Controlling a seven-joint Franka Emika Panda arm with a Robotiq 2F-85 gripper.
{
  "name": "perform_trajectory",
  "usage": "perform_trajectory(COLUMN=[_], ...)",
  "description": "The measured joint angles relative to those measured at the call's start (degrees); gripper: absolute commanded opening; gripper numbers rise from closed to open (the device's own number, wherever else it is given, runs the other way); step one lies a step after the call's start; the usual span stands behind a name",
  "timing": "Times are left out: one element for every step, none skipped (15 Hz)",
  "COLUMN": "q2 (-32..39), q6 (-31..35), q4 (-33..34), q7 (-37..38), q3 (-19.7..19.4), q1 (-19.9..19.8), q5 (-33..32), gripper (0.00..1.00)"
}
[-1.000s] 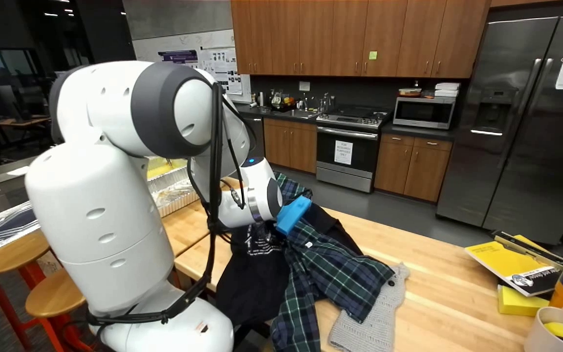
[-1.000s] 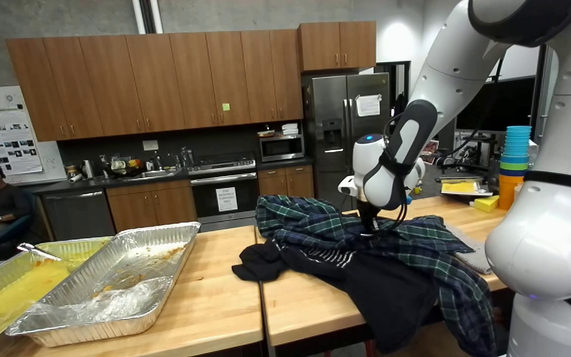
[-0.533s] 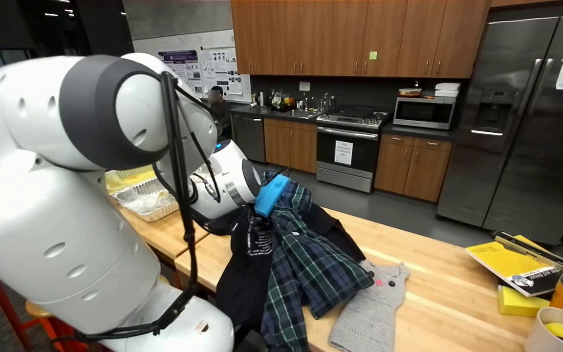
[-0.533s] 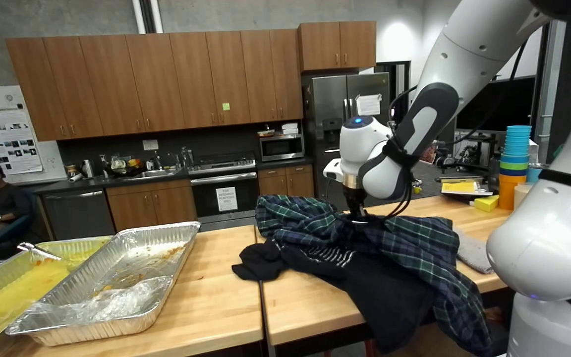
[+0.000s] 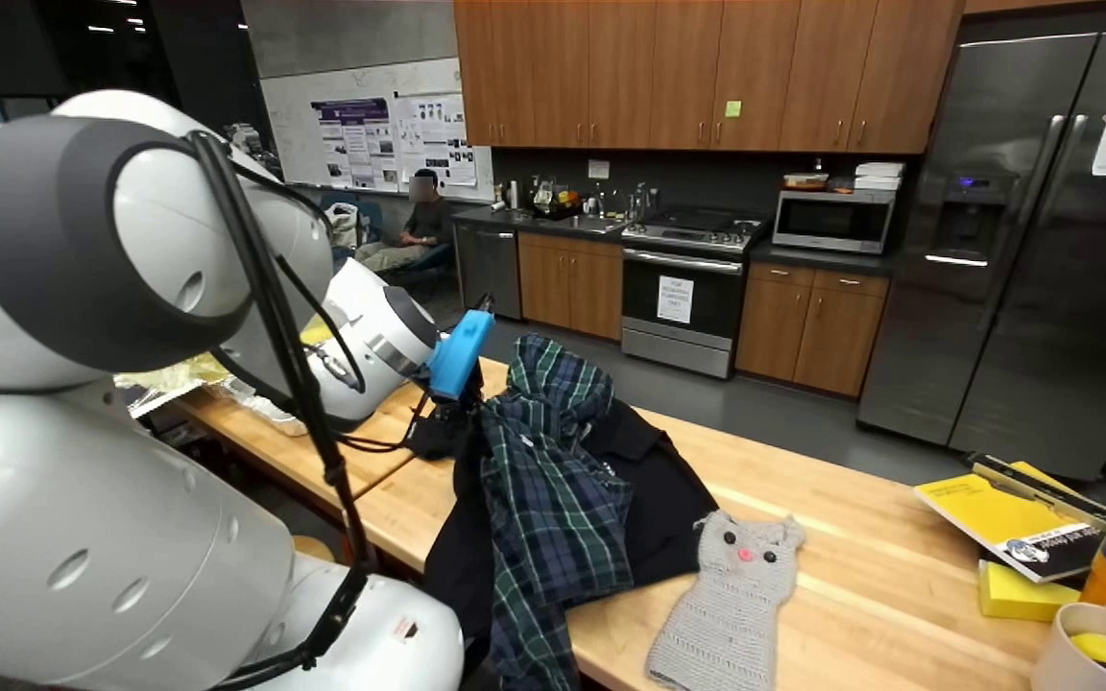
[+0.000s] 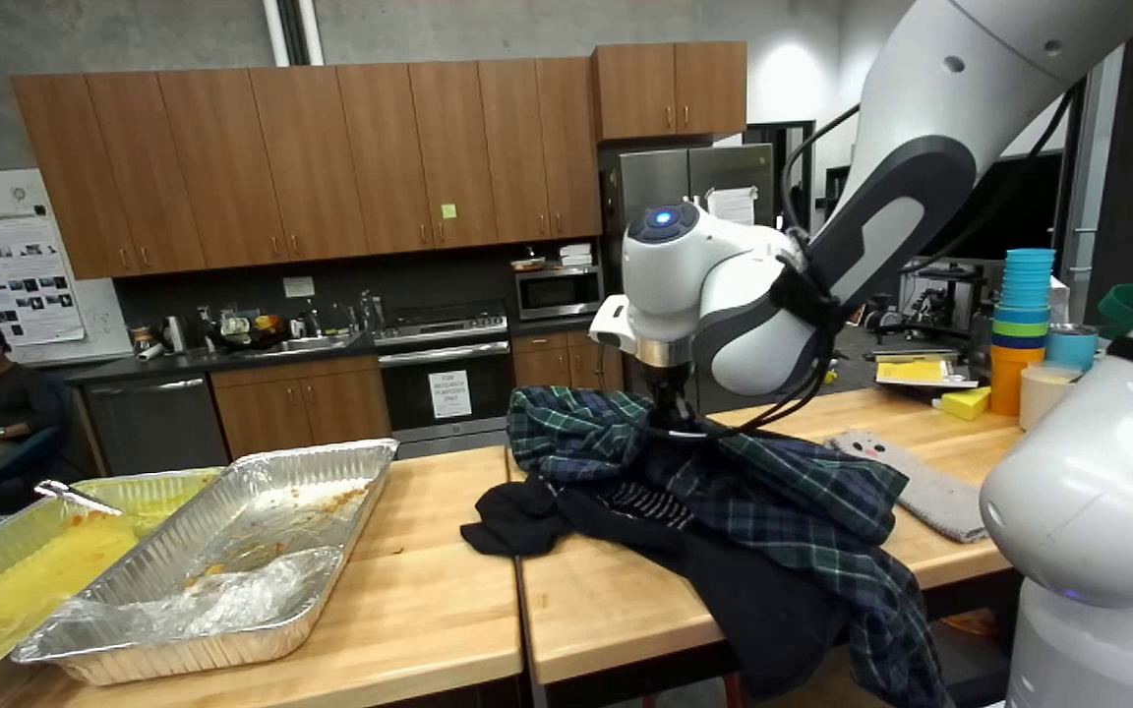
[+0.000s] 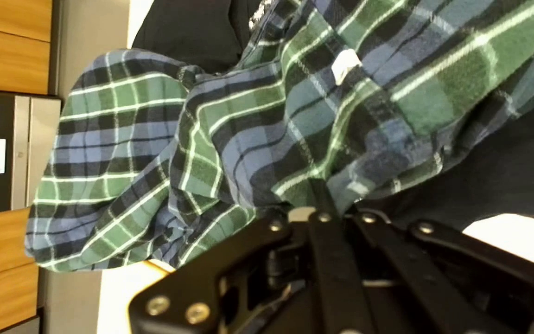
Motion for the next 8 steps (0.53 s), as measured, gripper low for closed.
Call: perform_trajectory(q2=[-0.6,-1.0,-1.2,-1.4,-1.5,-1.5,-1.5,-1.5], q6=[-1.0,-2.1,-2.9,-3.8,-4.6,-5.4,-6.2,-6.8], q4=[0.1,0.2,0.2,0.3,0.3,0.4,0.4,0.4], q7=[1.1,2.3,3.3,4.2,5.2,6.2,6.9,7.5], q3=[0.9,1.8,2.6,3.3,4.1,4.8,5.4,5.8], q1=[1.0,2.0,2.9,3.7,4.6,5.5,6.3,7.1], q5=[-0.7,-1.4,-2.2,-3.0,-3.8,-4.7,-5.4,-5.9], gripper=[0.01,0.01,0.01,0.01,0.01,0.01,0.01,0.01])
